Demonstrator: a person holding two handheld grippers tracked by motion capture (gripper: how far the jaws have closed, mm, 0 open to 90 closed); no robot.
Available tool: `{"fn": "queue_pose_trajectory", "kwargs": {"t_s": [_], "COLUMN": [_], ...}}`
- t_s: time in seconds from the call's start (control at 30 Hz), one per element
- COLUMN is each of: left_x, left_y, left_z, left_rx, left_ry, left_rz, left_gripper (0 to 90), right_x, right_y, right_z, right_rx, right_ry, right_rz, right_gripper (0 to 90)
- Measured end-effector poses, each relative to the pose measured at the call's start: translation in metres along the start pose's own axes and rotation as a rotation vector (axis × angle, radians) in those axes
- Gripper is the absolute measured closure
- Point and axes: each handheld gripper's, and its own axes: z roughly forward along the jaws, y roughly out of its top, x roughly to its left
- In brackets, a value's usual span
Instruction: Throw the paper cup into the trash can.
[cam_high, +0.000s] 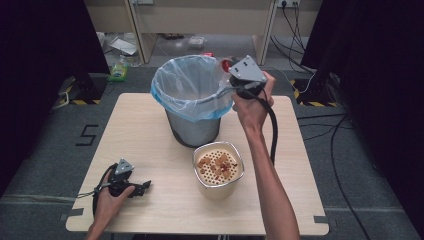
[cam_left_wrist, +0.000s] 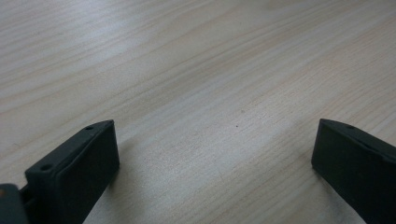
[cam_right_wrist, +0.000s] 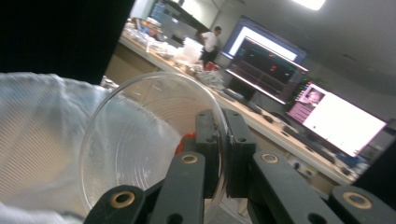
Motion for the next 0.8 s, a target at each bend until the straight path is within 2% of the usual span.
{"fn": "queue_pose_trajectory", "kwargs": {"t_s": [0.07,0.1,0.2,0.33,0.4,0.57,0.67,0.73,0.8], "left_x": [0.000,0.000,0.000,0.000,0.000,0.000,0.000,0.000,0.000], "left_y": [0.000,0.000,0.000,0.000,0.000,0.000,0.000,0.000,0.000], "left_z": [0.000,0.000,0.000,0.000,0.000,0.000,0.000,0.000,0.000], "left_rx": [-0.001,-0.001,-0.001,-0.001,-0.001,0.001,0.001,0.002,0.002], "left_ry": [0.000,0.000,0.000,0.000,0.000,-0.004,-0.004,-0.004,-0.004], "left_rz": [-0.001,-0.001,-0.001,0.000,0.000,0.004,0.004,0.005,0.005], "left_gripper": [0.0,0.0,0.0,0.0,0.0,0.0,0.0,0.0,0.0], "right_x": [0.003,0.013,0.024,0.034,0.039,0.040,0.036,0.031,0.024], "right_y": [0.002,0.007,0.011,0.011,0.009,0.006,0.003,0.000,-0.005], "right_z": [0.003,0.013,0.026,0.042,0.051,0.061,0.059,0.055,0.049], "right_rx": [-0.003,0.008,0.029,0.061,0.085,0.113,0.121,0.133,0.146], "right_ry": [0.008,0.031,0.061,0.088,0.099,0.086,0.084,0.079,0.087], "right_rz": [-0.003,-0.015,-0.024,-0.011,0.016,0.053,0.081,0.080,0.122], "right_gripper": [86.5,86.3,85.9,84.7,82.1,69.8,65.0,62.1,59.3]}}
